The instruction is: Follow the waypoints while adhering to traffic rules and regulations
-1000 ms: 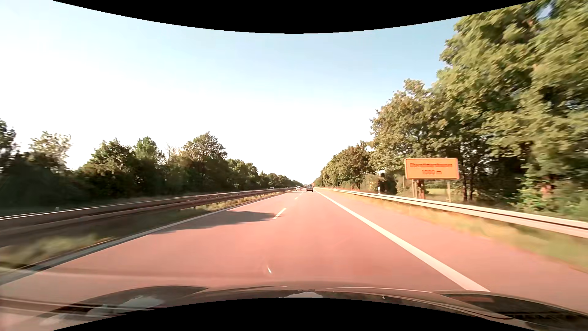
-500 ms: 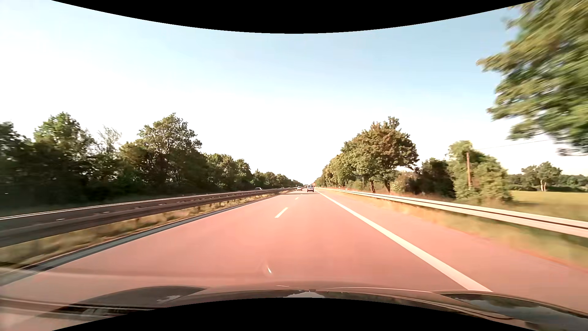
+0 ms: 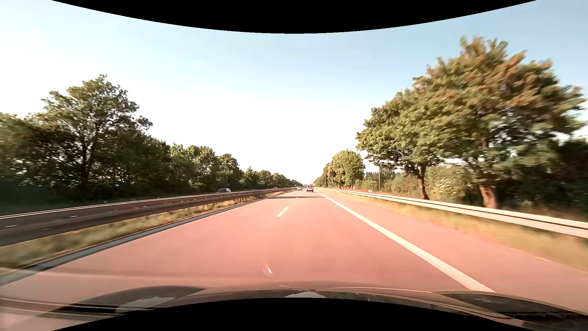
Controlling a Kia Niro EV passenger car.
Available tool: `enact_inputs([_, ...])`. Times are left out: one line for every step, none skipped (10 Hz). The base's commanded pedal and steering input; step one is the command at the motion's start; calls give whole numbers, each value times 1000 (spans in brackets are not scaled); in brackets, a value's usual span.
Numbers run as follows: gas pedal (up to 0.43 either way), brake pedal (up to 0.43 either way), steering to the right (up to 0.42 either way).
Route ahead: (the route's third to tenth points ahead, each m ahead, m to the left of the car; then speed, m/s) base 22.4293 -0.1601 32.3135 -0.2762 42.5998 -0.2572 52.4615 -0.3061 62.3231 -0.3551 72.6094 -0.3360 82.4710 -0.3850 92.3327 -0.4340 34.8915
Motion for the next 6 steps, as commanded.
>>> enact_inputs([287,6,1])
enact_inputs([299,6,0])
enact_inputs([319,6,1])
enact_inputs([358,6,0])
enact_inputs([370,6,0])
enact_inputs([370,6,0])
